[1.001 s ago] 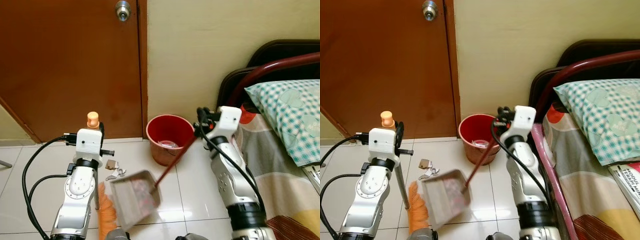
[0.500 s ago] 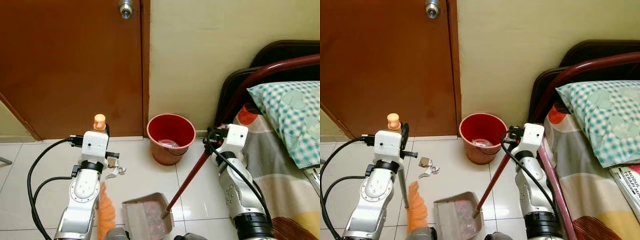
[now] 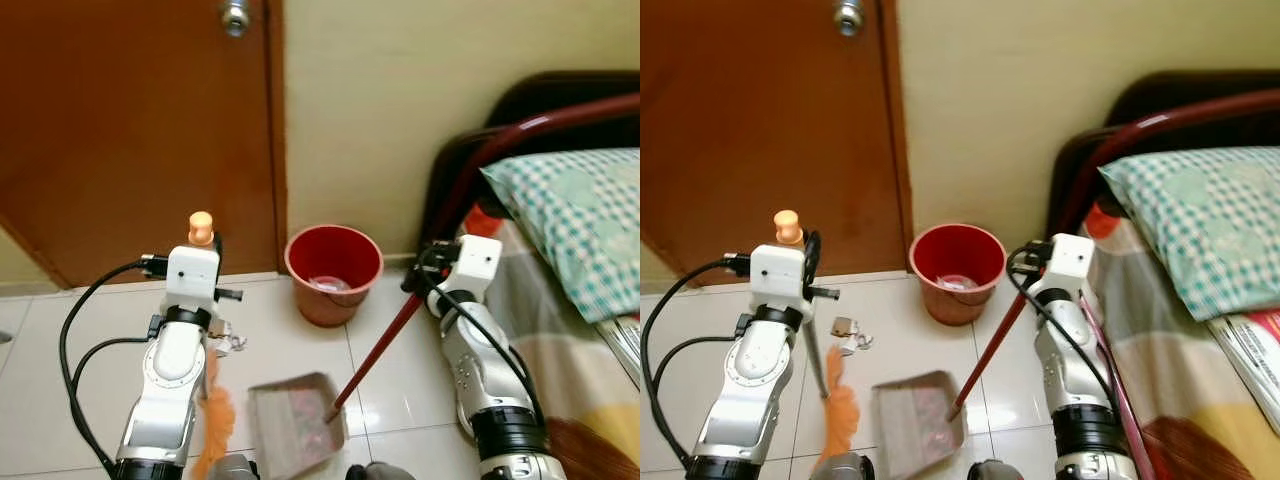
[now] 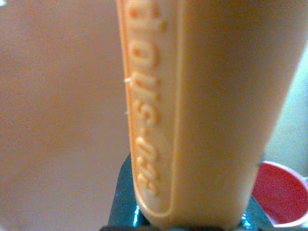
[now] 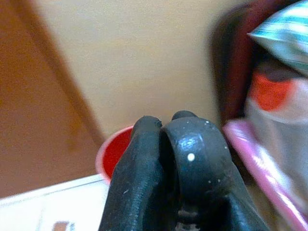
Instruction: Sweep floor
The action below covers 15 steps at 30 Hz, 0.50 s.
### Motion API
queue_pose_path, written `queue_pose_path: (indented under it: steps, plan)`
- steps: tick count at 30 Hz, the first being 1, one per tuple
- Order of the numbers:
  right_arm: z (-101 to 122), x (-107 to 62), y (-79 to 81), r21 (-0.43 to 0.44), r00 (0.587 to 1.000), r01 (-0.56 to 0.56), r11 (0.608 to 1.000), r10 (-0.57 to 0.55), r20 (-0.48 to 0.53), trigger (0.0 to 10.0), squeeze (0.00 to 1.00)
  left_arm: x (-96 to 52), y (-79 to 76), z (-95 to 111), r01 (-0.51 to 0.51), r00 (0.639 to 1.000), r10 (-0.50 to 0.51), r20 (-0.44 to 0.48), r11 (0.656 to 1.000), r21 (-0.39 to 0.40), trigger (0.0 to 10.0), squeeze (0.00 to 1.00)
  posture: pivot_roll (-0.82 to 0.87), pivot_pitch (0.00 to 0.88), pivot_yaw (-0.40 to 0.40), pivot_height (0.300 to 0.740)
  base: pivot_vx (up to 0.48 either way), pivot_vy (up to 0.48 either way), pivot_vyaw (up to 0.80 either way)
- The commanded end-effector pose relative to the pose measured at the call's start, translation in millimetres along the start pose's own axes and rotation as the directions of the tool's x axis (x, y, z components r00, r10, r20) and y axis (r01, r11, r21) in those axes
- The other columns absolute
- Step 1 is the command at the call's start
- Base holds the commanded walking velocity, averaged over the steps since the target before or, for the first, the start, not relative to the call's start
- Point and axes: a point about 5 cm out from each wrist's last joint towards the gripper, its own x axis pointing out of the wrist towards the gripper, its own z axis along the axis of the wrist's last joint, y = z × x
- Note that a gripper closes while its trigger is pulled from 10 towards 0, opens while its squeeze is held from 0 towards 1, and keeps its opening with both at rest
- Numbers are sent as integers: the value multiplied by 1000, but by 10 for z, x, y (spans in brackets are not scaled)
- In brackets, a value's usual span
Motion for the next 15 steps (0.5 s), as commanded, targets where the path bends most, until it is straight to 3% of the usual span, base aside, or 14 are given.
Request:
queue_pose_path:
  steps: [1, 9, 15]
  plan:
    - [85, -11, -19, 6, 999, 15, 1000, -15, 40, 10000, 0, -10, -19, -29, 1, 1000, -1, -13, 1000, -11, 10000, 0, 6, 69, -48, 740, 0, 0, 0]
    - [-121, -144, 85, -17, 999, -30, 999, 30, -17, 10000, 0, 0, -120, -3, 23, 1000, -23, -12, 999, -31, 10000, 0, 5, 63, -44, 740, 0, 0, 0]
    - [-49, -100, 156, -14, 999, -42, 999, 42, 4, 10000, 0, -12, -71, -3, 22, 1000, -22, -10, 999, -24, 10000, 0, 3, 57, -38, 740, 166, 41, 0]
